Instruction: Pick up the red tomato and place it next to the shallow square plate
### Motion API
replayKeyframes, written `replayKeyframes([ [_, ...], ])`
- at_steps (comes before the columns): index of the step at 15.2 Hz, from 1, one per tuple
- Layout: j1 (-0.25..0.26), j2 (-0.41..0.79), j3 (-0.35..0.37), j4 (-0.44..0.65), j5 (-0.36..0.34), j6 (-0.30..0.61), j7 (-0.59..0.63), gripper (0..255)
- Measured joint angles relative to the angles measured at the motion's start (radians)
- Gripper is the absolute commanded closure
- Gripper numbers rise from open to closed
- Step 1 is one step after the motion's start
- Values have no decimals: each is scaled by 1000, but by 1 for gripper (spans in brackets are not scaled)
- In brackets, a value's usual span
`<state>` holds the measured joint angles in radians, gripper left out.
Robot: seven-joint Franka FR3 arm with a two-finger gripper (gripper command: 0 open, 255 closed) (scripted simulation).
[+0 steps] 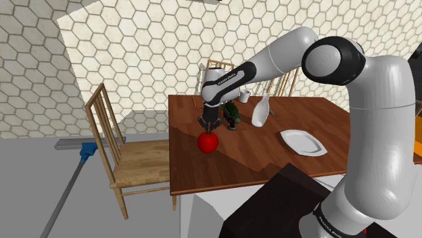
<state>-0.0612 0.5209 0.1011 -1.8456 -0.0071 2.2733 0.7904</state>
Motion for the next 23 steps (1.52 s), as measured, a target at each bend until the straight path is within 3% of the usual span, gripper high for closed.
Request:
replayKeyframes([
  [8, -1, -20, 1, -3, 2, -18, -1, 255],
  [23, -6, -130, 7, 46, 12, -177, -1, 255],
])
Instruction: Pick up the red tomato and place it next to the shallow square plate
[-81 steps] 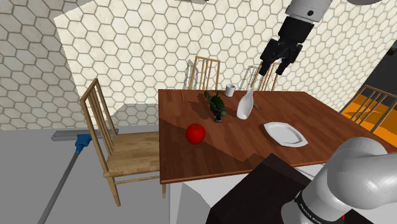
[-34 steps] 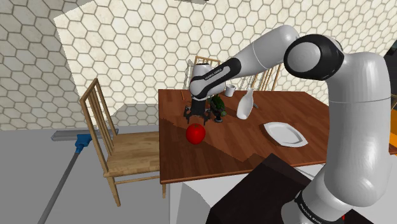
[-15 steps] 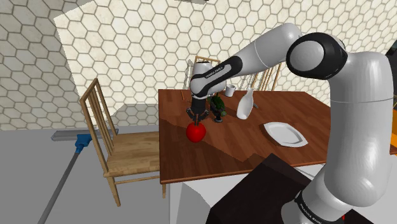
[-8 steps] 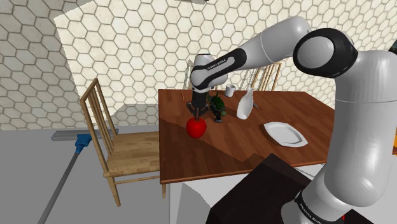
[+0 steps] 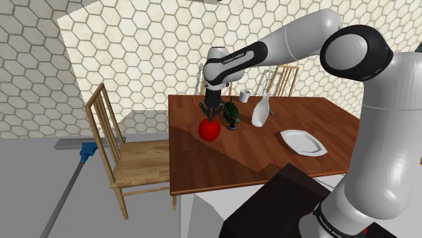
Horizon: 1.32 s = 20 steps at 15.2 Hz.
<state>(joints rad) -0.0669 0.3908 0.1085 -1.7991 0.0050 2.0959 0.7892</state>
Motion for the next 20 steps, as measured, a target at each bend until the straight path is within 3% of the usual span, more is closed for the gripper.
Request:
replayKeyframes([
  [20, -10, -103, 1, 121, 10, -224, -8, 255],
])
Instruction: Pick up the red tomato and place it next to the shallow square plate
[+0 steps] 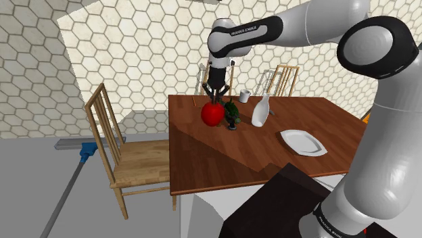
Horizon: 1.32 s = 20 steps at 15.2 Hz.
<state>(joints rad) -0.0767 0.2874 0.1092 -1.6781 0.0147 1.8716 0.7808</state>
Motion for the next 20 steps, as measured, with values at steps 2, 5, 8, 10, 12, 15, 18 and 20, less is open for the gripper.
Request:
replayKeyframes([
  [2, -22, -19, -12, -20, 2, 0, -33, 255],
  [5, -64, -54, -37, -68, 5, 11, -99, 255],
  [8, -103, -83, -61, -102, 6, 14, -162, 255],
  [10, -125, -96, -77, -122, 6, 21, -201, 255],
  [12, -151, -96, -95, -122, 5, 19, -244, 255],
  [15, -194, -101, -125, -128, 3, 19, -315, 255],
  [18, -233, -106, -154, -136, 1, 21, -383, 255],
  [20, -256, -99, -170, -125, 0, 16, -422, 255],
])
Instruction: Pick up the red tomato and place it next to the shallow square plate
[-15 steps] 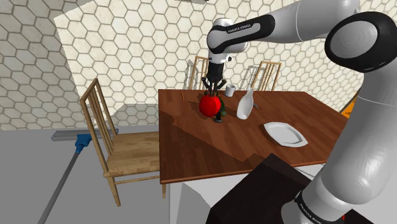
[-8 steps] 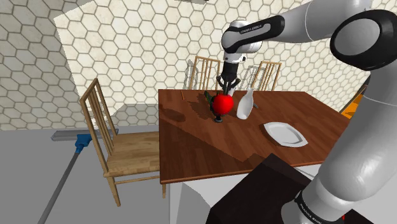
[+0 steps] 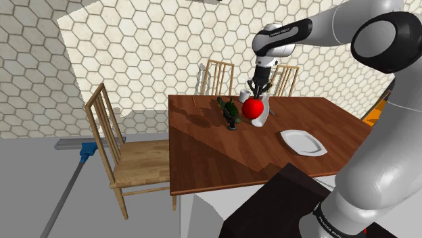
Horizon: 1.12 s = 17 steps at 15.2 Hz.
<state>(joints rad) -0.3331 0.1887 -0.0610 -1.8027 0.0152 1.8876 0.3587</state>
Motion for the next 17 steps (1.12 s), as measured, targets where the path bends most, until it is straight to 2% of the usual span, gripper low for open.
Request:
replayKeyframes([
  [7, -96, 34, -64, 52, 0, -18, -159, 255],
  [12, -168, 107, -105, 152, 10, -45, -271, 255],
  [17, -191, 141, -115, 152, 16, -12, -307, 255],
])
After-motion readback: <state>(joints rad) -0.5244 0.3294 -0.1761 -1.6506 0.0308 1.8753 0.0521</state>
